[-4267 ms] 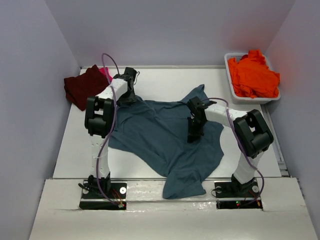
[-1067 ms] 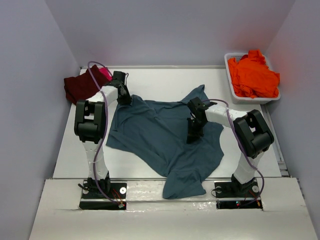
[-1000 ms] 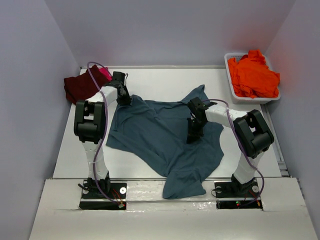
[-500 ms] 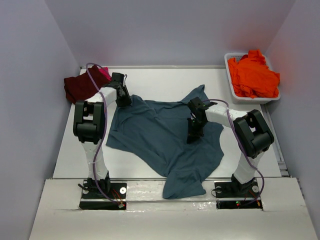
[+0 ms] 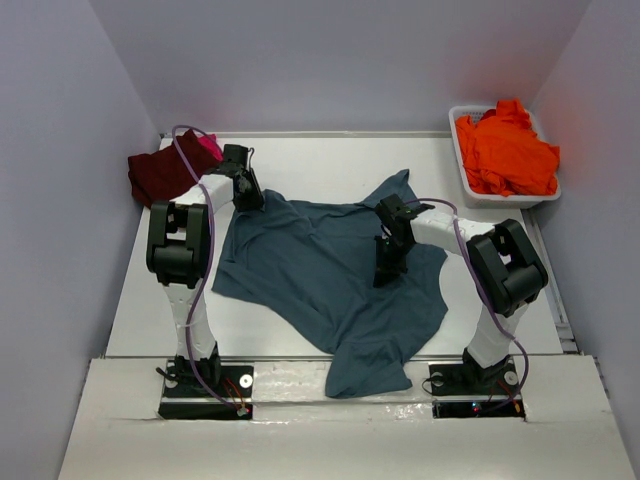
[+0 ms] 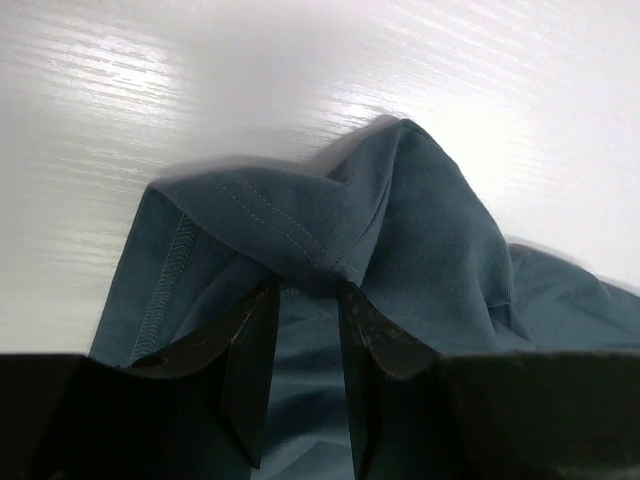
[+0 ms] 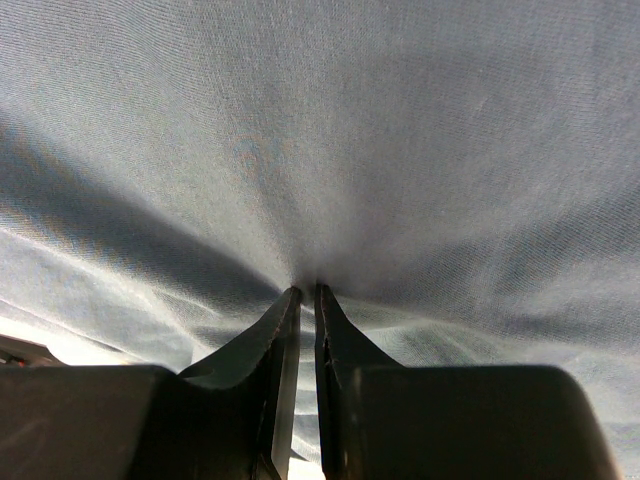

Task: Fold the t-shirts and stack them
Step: Flatten the tshirt out

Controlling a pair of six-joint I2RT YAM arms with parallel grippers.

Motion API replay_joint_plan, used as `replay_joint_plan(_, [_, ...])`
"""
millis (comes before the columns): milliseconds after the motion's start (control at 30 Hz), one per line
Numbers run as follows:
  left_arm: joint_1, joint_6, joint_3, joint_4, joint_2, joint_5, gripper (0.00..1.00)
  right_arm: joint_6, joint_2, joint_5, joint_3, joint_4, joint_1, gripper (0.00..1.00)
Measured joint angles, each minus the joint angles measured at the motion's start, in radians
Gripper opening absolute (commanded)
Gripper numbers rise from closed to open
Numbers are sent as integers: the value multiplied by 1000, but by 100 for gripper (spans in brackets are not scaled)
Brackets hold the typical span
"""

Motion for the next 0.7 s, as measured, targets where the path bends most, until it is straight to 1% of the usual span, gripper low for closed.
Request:
replay_joint_plan(267, [0, 0, 5, 11, 0, 16, 40, 0, 0, 0, 0, 0, 0, 17])
replay_joint_plan(700, [0, 4, 47, 19, 23, 26, 36, 0, 0, 0, 0, 0, 0, 17])
